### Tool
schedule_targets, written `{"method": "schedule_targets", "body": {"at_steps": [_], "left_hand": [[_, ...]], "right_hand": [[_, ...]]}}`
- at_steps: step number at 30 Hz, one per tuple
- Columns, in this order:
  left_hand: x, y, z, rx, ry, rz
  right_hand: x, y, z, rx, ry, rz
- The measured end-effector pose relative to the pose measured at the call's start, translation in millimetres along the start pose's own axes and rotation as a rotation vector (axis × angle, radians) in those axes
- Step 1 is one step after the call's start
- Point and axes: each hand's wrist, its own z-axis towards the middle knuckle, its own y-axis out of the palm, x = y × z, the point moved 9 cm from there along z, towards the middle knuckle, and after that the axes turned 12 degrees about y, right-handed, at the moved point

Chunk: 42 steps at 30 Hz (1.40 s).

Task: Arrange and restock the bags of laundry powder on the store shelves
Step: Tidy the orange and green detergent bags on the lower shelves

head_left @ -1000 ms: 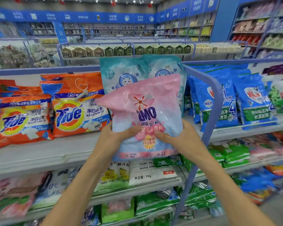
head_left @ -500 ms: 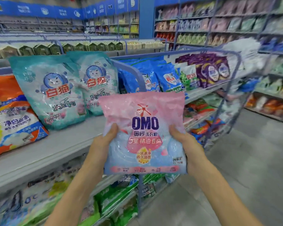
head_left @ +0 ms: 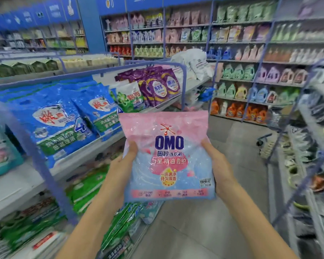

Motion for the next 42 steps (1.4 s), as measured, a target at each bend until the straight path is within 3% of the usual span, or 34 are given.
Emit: {"method": "schedule_targets", "body": {"at_steps": [14, 19, 27, 37, 42], "left_hand": [[-62.6, 212.7, 159.7, -0.099, -0.045, -0.062], [-80.6, 260.3, 242.3, -0.079, -0.103, -0.118], [-94.6, 366.0, 384.4, -0.132, -0.130, -0.113], [-154.4, 478.4, 560.6, -0.037, -0.118, -0.172], [-168.9, 534.3, 641.1, 0.081, -0.104, -0.205]], "right_hand": [[-122.2, -160.1, 128.6, 0.170, -0.017, -0.116], [-170.8, -182.9, 212.9, 0.154, -0.007, -0.098], [-251.5, -245.9, 352.2, 0.264, 0.009, -0.108], [-336.7, -332.8, 535.8, 0.271, 0.014, -0.103], [-395.3, -362.9, 639.4, 0.183, 0.051, -0.138]]}}
